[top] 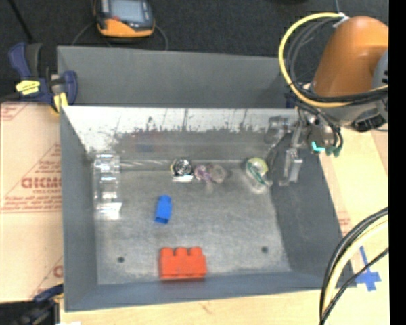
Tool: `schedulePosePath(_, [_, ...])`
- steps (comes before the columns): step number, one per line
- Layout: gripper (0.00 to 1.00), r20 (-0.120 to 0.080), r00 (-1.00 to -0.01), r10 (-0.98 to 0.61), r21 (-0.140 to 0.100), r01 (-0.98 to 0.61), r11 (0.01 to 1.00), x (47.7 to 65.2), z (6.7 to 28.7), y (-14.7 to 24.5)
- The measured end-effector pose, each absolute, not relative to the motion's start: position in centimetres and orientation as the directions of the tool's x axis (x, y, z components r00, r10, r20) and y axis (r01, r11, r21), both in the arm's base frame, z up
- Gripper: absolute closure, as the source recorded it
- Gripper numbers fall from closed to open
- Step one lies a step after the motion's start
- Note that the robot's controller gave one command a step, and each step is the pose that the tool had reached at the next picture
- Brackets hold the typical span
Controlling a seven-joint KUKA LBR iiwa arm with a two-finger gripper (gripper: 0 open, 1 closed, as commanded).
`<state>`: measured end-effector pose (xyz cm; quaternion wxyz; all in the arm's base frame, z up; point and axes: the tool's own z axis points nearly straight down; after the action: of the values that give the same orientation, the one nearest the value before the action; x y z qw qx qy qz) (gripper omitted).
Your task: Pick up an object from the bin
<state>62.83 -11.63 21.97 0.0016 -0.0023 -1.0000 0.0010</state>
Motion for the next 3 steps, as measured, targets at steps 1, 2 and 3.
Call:
schedulePosePath(1, [0.00, 0.002, -1.000, -0.025, 0.001, -0.025, 1.000, 65.3, 14.3, -5.6])
schedulePosePath(2, [0.00, 0.003, -0.999, -0.042, -0.001, -0.042, 0.999, 65.2, 6.7, -2.9])
schedulePosePath(3, [1.00, -0.006, -0.999, -0.042, -0.003, -0.042, 0.999, 65.4, 7.2, -3.1])
